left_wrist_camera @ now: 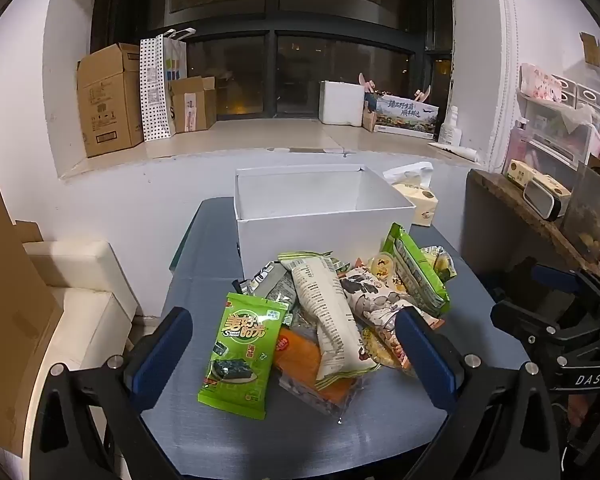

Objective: Organize snacks

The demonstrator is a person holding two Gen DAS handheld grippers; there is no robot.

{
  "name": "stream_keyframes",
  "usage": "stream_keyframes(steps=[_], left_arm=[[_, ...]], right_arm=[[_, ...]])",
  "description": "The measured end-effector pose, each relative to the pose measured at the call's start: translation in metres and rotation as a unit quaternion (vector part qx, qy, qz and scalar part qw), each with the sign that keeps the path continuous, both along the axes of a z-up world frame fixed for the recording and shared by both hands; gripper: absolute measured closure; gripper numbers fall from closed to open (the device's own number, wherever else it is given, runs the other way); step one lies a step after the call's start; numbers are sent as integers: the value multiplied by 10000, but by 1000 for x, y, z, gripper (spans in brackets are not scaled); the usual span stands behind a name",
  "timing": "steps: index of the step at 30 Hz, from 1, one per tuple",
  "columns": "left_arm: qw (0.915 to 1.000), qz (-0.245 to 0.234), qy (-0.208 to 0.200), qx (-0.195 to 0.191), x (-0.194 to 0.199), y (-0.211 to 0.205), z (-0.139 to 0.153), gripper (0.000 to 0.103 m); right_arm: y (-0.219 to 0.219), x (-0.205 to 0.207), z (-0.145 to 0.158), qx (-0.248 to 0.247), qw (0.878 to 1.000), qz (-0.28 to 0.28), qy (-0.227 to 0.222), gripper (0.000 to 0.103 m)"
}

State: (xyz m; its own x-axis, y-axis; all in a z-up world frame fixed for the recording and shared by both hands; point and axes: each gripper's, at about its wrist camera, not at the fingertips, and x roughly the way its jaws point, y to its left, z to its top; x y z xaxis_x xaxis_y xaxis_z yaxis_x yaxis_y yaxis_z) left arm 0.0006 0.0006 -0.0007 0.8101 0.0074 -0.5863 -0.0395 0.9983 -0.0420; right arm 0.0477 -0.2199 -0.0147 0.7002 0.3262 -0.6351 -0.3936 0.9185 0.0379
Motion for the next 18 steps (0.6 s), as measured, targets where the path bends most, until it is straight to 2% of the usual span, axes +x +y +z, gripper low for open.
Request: stream_keyframes(steps=[18], left_arm=[[10000, -22, 52, -61, 0, -1, -2, 0]], right_arm=[[-1, 0, 0, 19, 10000, -20, -8, 0]])
